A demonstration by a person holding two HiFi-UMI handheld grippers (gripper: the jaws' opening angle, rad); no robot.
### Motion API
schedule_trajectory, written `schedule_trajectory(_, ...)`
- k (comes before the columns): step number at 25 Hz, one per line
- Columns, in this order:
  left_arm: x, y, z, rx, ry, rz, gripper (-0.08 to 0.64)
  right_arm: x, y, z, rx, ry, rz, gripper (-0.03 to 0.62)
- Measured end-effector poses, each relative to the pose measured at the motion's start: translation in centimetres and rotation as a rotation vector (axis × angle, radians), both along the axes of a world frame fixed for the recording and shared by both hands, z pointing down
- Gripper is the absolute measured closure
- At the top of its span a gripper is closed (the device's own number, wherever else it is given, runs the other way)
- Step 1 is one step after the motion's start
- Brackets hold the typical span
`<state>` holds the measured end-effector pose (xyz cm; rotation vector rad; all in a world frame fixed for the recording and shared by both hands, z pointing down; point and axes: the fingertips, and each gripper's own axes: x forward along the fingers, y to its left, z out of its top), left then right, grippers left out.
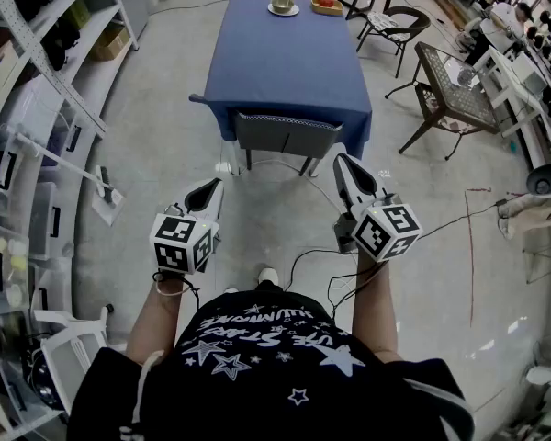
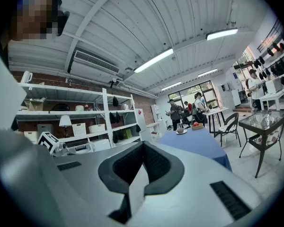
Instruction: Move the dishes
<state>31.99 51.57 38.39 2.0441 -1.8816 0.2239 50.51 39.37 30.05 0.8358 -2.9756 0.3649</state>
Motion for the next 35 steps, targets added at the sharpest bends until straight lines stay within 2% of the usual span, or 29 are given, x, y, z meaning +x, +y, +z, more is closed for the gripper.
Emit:
schedule_trajectory(10,2.1,-2.6,-0.2,-0.006,-0.008,0.012,0.54,1.9,-1.5,1.2,0.02,0.054,0.011,0.588)
schedule_trajectory(17,3.4,-2.8,1.6,-0.052,-0.031,0.0,0.54,2.9,-3.1,2.3,0.007,0.043,-0.007,0.588)
schedule_trajectory(20,3.5,-2.9,2.1,-0.063,-0.057,-0.01,0.54,3.4,-4.2,2.4,0.02,0.023,0.038,0.588)
schedule_trajectory(24,2.6,-2.3,2.2,-0.069,-0.021,-0.042,0.54,2.3,-5.4,2.0,-0.004,-0.029,0.031,0.584)
schedule_trajectory(25,2.0,-2.1,2.4,-0.072,-0.011,-0.056,0.54,1.6,-5.5,2.1,-0.009,-0.034,0.015,0.549)
schedule_trajectory(26,1.3,-2.1,2.6,-0.073,0.0,-0.073,0.54,0.9,-5.7,2.3,-0.014,-0.036,0.004,0.487)
schedule_trajectory(30,-1.7,-2.9,2.9,-0.058,0.032,-0.112,0.54,-1.8,-6.3,3.4,-0.035,-0.011,-0.013,0.363)
schedule_trajectory(35,-6.5,-5.0,3.5,-0.048,0.051,-0.112,0.54,-6.1,-8.1,4.8,-0.048,0.046,-0.006,0.289)
